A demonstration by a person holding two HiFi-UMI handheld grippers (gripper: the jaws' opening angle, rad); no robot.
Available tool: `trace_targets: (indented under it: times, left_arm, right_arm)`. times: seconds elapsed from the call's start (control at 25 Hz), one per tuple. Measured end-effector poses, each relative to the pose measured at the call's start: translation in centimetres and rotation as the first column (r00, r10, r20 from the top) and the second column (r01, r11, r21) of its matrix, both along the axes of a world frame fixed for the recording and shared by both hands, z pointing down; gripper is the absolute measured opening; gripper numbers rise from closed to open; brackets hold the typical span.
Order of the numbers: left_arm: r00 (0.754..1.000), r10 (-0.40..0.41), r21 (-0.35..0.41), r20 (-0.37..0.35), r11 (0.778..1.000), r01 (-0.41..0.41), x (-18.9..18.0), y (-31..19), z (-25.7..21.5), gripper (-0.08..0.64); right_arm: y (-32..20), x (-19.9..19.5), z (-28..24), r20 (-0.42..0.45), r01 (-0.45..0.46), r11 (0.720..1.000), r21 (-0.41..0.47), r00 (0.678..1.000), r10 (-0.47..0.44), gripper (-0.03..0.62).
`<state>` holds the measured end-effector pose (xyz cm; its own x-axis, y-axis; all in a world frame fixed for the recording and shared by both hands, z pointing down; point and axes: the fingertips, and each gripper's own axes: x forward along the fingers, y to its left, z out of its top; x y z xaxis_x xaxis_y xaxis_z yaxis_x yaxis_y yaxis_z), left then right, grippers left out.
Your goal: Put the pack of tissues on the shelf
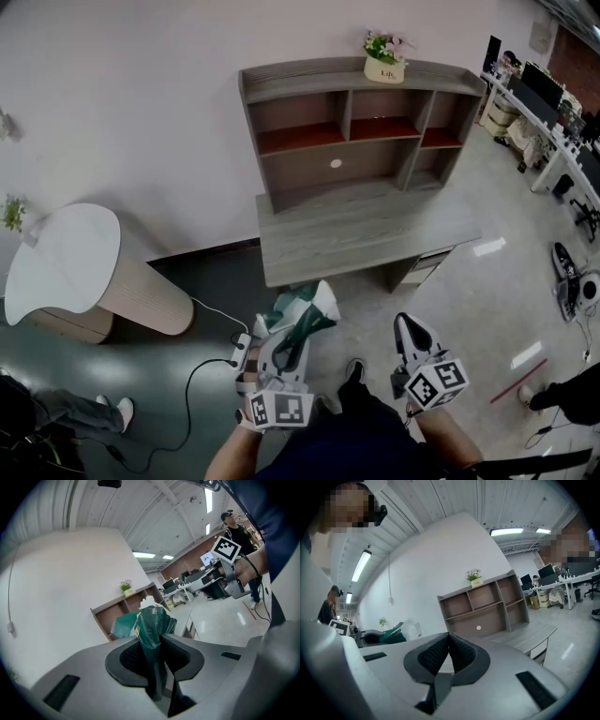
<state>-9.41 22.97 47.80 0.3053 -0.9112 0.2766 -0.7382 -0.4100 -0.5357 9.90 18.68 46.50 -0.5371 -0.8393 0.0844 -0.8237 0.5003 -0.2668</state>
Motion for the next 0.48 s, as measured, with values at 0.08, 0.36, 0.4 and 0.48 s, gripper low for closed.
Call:
trace_targets:
  times: [0.08,0.36,0.4,0.48]
  left_arm:
    - [1.0,-0.011,0.004,0.01,1.0,0.011,0.0,-1.4,-0.3,0.101]
    - [0.999,-0.031,0.007,0.023,0.999,0.031,1.0,-7.0,-1.1,0.101]
    - [0.999,-0.031,0.007,0.026,0.999,0.031,1.3,-7.7,-1.2,0.101]
    - [0.999,-0.033,0.012,0.032,0.999,0.032,2.0,-9.3,-1.5,0.101]
  right_arm:
    - [-1.5,0.0,0.0,0.007,0.012,1.0,-0.003,1.0,-0.012,0.011]
    - [-7.1,1.5,-0.5,0.019,0.02,1.0,-0.002,1.0,-0.02,0.011]
    - [-7.9,1.8,-0.6,0.02,0.021,1.0,-0.001,1.0,-0.021,0.011]
    - [-9.5,2.5,-0.6,0.025,0.023,1.0,-0.002,0.999,-0.023,0.011]
